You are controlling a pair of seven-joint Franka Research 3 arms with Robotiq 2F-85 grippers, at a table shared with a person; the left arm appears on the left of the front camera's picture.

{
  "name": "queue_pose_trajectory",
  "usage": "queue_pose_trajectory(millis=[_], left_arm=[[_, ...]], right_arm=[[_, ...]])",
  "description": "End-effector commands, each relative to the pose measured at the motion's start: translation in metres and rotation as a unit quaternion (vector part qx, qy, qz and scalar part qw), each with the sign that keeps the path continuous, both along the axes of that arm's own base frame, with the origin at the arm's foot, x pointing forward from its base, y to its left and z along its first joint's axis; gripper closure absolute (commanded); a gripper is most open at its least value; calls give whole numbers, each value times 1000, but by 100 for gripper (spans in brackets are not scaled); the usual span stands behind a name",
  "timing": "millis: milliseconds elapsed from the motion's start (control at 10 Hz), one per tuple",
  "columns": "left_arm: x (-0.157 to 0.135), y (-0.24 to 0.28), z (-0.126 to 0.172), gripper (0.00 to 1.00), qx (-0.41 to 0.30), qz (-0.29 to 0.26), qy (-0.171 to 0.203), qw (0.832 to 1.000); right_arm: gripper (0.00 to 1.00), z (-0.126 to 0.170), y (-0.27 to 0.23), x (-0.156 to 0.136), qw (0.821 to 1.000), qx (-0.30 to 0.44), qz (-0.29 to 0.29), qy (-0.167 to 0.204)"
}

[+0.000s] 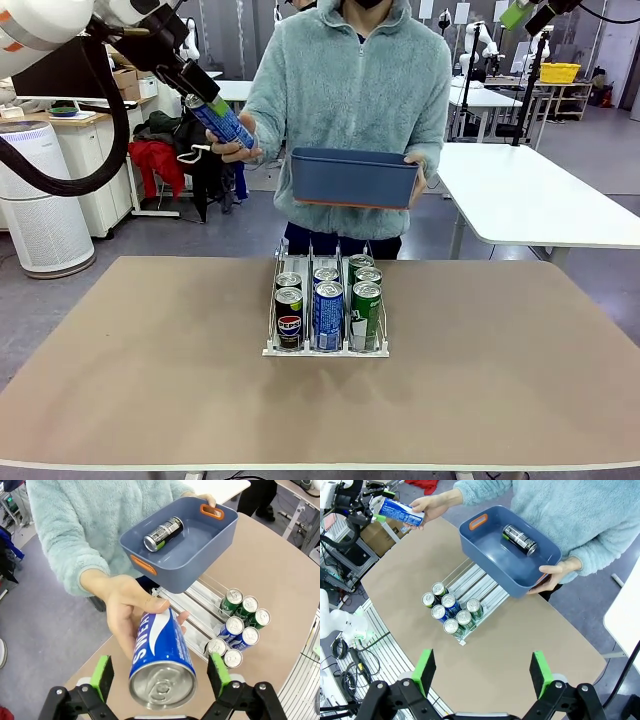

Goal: Fill the beverage cans into the dispenser.
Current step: Pick up the Ionic drink handed by the human.

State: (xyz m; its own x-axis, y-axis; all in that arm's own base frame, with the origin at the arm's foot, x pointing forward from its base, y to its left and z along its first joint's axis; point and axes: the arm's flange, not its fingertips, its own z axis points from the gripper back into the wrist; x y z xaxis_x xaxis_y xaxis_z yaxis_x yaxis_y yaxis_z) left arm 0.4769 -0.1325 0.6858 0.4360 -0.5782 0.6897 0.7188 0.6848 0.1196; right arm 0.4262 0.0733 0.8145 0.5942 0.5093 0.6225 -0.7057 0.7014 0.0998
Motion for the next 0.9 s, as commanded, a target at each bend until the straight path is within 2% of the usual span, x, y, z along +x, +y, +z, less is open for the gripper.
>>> queue_pose_trajectory(millis=[0,500,600,800], left_arm=[[4,1,-13,0,-9,-4,-9,1000],[4,-1,-21,0,-21,0,-17,1000],[8,-5,-18,0,-7,6,2,1000],[8,-5,-18,0,-7,6,2,1000]], right_arm=[[0,0,0,-2,1000,2,2,0],[0,0,0,-2,1000,2,2,0],[0,0,0,-2,1000,2,2,0],[0,0,0,-2,1000,2,2,0]])
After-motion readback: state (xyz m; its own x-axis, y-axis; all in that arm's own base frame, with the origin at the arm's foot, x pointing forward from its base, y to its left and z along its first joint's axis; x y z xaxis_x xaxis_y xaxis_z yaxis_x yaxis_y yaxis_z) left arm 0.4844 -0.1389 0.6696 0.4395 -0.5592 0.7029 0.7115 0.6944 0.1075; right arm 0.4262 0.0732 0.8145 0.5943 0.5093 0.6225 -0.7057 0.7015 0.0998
